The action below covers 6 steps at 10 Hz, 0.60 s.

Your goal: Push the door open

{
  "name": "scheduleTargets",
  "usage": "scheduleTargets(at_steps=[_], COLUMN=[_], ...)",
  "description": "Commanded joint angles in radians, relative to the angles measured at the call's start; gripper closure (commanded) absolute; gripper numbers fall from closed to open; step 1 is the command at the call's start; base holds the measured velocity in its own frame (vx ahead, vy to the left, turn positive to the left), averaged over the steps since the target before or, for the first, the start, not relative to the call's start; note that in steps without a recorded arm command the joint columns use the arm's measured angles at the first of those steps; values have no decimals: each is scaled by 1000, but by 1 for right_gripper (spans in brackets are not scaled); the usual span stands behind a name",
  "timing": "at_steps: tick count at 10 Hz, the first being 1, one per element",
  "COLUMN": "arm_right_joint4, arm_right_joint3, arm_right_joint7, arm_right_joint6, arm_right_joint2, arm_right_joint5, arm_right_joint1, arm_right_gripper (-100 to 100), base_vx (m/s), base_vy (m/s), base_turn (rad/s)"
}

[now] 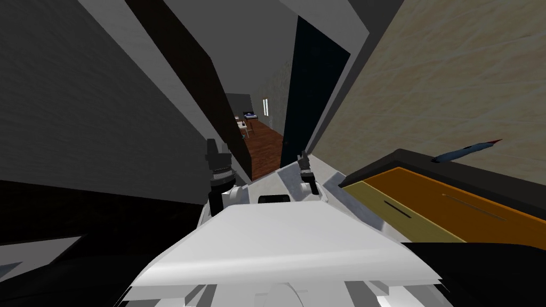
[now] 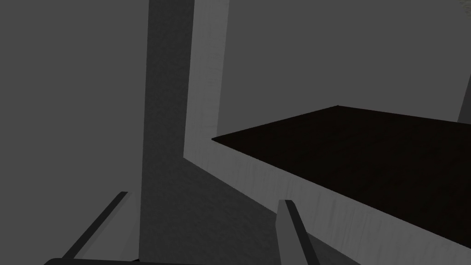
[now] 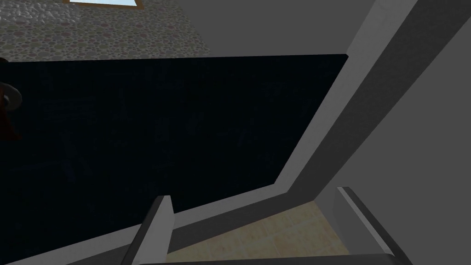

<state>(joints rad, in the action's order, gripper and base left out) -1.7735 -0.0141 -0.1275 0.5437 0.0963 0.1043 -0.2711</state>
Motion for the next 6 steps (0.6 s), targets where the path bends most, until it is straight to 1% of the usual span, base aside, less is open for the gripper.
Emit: scheduleTargets(at_steps=[1,6], arm_right_joint4=[50,204], arm_right_joint3=[0,0], arm_right_joint7=[-8,-37], arm_right_joint6=[15,56], arm_right_joint2=[0,6], arm_right_joint5=[10,39], arm_right_joint1=[22,75], arm_right_gripper=[-100,-100], base_vx=[76,92], base_vy=[-81,-73], base_turn=[42,38])
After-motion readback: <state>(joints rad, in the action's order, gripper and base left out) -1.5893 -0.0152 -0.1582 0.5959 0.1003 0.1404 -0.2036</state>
